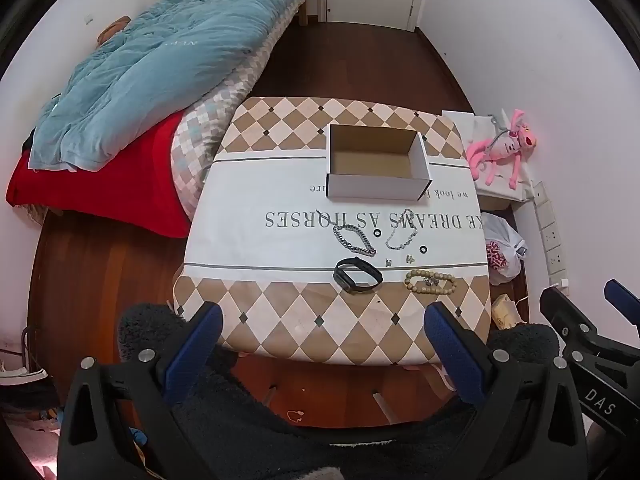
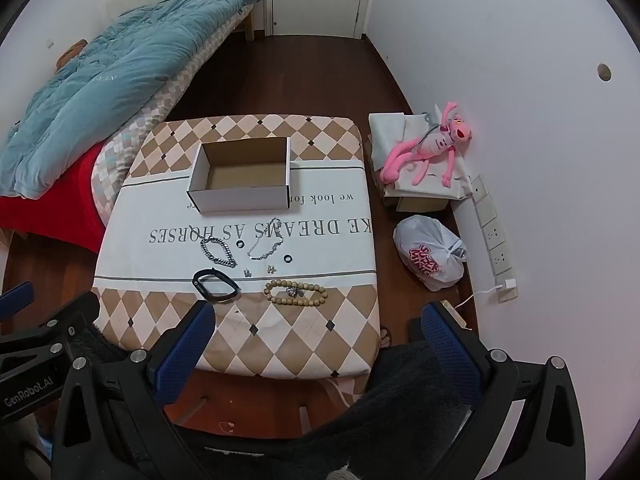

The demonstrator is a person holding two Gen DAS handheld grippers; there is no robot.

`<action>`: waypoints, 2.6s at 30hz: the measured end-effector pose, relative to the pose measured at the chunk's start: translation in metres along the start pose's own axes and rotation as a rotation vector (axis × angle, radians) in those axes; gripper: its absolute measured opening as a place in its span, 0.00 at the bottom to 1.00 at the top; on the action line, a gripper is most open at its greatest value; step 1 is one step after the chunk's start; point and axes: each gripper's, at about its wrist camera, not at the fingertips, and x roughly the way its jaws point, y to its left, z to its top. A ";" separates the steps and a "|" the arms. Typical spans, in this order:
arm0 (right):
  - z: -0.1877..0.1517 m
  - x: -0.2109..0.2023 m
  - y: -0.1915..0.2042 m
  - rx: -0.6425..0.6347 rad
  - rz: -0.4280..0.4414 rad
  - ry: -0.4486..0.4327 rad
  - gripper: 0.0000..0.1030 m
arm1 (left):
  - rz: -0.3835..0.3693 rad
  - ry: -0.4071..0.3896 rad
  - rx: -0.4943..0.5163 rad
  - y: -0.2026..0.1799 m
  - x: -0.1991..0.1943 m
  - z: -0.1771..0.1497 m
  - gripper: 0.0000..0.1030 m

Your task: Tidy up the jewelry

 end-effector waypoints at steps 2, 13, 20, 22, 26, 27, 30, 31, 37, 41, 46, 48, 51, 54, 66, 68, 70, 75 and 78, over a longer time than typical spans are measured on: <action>0.000 0.000 0.000 -0.002 -0.004 0.002 1.00 | 0.001 -0.001 -0.003 -0.001 0.000 0.000 1.00; 0.001 -0.001 -0.001 0.001 0.004 0.002 1.00 | 0.003 -0.001 -0.002 0.000 -0.002 -0.002 1.00; 0.002 -0.001 -0.003 0.003 0.003 0.002 1.00 | 0.006 -0.005 -0.001 0.004 -0.002 -0.002 1.00; 0.002 -0.001 -0.003 0.005 0.006 0.002 1.00 | 0.008 -0.006 -0.002 0.005 -0.002 -0.002 1.00; 0.003 -0.001 -0.003 0.005 0.005 0.001 1.00 | 0.007 -0.008 -0.002 0.005 -0.003 -0.001 1.00; 0.002 -0.001 -0.001 0.005 0.004 0.000 1.00 | 0.008 -0.008 -0.001 0.005 -0.003 -0.001 1.00; 0.002 -0.001 -0.002 0.006 0.005 0.001 1.00 | 0.009 -0.008 0.001 0.005 -0.003 0.000 1.00; 0.002 -0.002 -0.002 0.006 0.005 0.001 1.00 | 0.010 -0.009 0.001 0.005 -0.003 0.000 1.00; 0.002 -0.003 -0.004 0.008 0.007 0.000 1.00 | 0.009 -0.008 0.000 0.005 -0.003 0.001 1.00; 0.002 -0.003 -0.003 0.006 0.008 0.001 1.00 | 0.008 -0.008 0.001 0.005 -0.004 0.002 1.00; 0.003 -0.004 -0.003 0.007 0.009 0.002 1.00 | 0.010 -0.009 0.002 0.004 -0.004 0.003 1.00; 0.003 -0.004 -0.004 0.008 0.010 0.000 1.00 | 0.009 -0.010 0.001 0.004 -0.005 0.002 1.00; 0.003 -0.005 -0.005 0.008 0.010 -0.002 1.00 | 0.009 -0.010 0.002 0.004 -0.004 0.002 1.00; 0.003 -0.006 -0.005 0.007 0.010 -0.002 1.00 | 0.009 -0.010 0.002 0.003 -0.005 0.004 1.00; 0.004 -0.007 -0.006 0.009 0.010 -0.002 1.00 | 0.008 -0.011 0.002 0.000 -0.007 0.007 1.00; 0.004 -0.007 -0.005 0.008 0.010 -0.003 1.00 | 0.007 -0.010 0.001 0.000 -0.007 0.006 1.00; 0.004 -0.007 -0.006 0.008 0.010 -0.002 1.00 | 0.008 -0.010 0.001 -0.003 -0.008 0.009 1.00; 0.004 -0.008 -0.005 0.008 0.010 -0.003 1.00 | 0.007 -0.011 0.002 -0.002 -0.007 0.007 1.00; 0.004 -0.008 -0.005 0.007 0.011 -0.003 1.00 | 0.006 -0.013 0.002 -0.002 -0.008 0.008 1.00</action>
